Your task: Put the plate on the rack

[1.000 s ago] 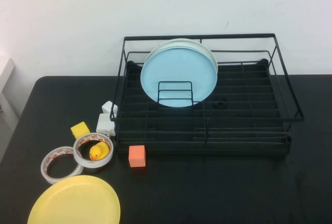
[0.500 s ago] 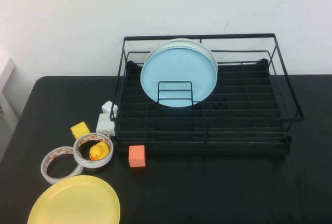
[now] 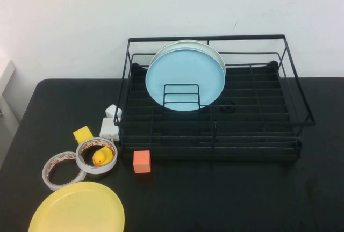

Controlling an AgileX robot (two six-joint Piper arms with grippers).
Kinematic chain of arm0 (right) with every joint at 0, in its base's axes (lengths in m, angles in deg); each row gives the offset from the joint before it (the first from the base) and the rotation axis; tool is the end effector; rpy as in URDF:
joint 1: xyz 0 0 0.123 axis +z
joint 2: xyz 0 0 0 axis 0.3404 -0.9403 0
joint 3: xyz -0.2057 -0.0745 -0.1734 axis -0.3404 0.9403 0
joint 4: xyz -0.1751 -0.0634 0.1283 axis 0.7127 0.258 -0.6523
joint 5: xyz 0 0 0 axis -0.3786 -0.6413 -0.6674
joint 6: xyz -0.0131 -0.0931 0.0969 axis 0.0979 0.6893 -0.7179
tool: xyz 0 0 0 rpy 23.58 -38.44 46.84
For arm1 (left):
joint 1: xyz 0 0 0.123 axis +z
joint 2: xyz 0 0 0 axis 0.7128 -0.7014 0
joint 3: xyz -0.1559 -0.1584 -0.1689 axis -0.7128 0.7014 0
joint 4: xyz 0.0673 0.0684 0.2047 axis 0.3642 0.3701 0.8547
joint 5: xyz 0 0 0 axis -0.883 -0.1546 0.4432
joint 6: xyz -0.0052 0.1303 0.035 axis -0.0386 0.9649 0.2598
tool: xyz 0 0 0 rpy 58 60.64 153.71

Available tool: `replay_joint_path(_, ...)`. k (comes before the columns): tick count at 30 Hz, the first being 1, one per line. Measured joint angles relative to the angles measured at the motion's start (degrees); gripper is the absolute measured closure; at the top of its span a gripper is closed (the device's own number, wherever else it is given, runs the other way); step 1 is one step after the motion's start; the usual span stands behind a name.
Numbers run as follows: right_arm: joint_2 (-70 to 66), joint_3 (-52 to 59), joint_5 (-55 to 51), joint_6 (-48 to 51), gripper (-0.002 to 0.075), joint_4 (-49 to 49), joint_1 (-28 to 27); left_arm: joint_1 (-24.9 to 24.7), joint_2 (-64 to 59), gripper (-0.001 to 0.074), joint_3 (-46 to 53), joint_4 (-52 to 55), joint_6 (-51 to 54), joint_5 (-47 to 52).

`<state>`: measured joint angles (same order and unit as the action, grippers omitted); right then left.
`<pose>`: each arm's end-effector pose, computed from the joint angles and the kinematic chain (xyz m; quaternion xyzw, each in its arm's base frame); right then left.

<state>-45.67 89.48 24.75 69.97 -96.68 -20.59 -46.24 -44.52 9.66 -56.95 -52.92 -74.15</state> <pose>0.0754 0.0250 0.1709 0.2332 0.7404 0.2968 0.5561 0.0694 -0.0022 0.2533 -0.2399 0.4963 -0.3807 0.7424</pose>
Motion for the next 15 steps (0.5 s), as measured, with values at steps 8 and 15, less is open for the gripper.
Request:
replay_joint_path(8,0.0,0.0,3.3,5.1,0.0728,-8.0,0.0,0.0,0.1,0.0738,0.0,-2.7,-11.2,-5.8)
replay_joint_path(15,0.0,0.0,4.7,7.8,0.0728,-8.3,0.0,0.0,0.2,0.0738,-0.3,0.2,-17.5,0.0)
